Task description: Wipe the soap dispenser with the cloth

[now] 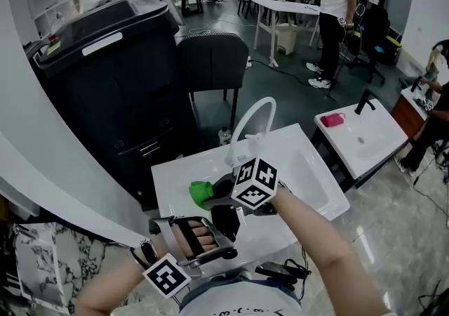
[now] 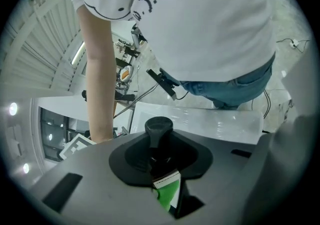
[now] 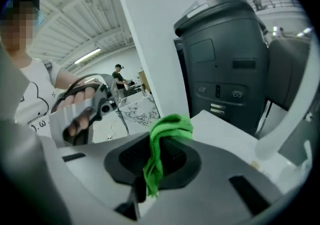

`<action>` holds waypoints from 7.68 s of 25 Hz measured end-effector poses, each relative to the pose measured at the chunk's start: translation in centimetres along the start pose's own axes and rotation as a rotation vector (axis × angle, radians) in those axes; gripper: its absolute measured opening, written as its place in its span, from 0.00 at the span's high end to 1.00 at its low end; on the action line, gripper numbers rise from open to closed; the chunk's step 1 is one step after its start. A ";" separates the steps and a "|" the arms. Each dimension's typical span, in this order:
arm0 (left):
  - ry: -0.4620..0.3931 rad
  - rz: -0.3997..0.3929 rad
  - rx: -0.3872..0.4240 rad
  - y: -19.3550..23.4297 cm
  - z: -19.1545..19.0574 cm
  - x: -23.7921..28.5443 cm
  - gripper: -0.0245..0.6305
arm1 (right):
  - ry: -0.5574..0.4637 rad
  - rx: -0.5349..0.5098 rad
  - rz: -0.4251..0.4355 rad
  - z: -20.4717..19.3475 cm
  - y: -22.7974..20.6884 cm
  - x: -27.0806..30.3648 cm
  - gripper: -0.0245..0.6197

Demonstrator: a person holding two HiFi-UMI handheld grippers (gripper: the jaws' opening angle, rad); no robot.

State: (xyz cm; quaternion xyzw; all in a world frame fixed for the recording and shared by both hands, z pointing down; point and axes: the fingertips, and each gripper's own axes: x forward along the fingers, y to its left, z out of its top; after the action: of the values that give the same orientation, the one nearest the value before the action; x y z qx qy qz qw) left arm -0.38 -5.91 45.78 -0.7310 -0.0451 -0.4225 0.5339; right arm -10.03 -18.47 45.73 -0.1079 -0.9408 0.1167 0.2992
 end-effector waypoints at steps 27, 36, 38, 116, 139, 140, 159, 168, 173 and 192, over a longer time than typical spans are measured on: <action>-0.489 0.754 -1.634 14.3 -14.3 -11.9 0.82 | -0.647 -0.001 -0.404 2.5 -0.9 -4.2 0.89; -0.546 0.817 -1.773 14.8 -15.9 -13.0 0.82 | -0.653 -0.080 -0.432 3.7 1.6 -3.9 0.89; -0.518 0.837 -1.772 14.9 -16.3 -12.9 0.82 | -0.654 -0.092 -0.415 3.8 2.6 -3.3 0.89; 0.056 0.795 -1.565 2.6 -15.6 -2.5 0.82 | -0.487 0.092 -0.805 -0.8 -0.8 -9.3 0.89; 0.417 1.077 -1.936 -4.9 -35.8 2.4 0.82 | -0.476 0.428 -0.970 -10.2 -0.6 -11.1 0.89; 0.431 1.091 -1.924 -4.9 -36.0 2.7 0.82 | -0.472 0.435 -0.976 -10.4 -0.5 -11.2 0.89; 0.364 1.037 -1.948 -4.3 -36.4 4.5 0.67 | -0.450 0.414 -0.982 -10.0 -0.1 -11.5 0.89; 0.370 1.038 -1.947 -6.7 -32.9 1.2 0.63 | -0.518 0.372 -0.959 -8.3 -0.4 -12.5 0.89; 0.278 1.182 -1.888 -5.0 -30.4 -3.8 0.66 | -0.558 0.341 -0.953 -7.1 -0.9 -13.4 0.89; 0.077 1.323 -1.452 5.1 -21.0 -13.6 0.94 | -0.620 -0.052 -1.157 0.5 0.5 -19.8 0.89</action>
State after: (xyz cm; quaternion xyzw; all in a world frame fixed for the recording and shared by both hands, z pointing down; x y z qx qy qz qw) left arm -18.36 -20.04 34.48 -0.7450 0.6615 0.0130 0.0848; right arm 5.51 -23.49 34.57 0.4470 -0.8921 -0.0601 0.0259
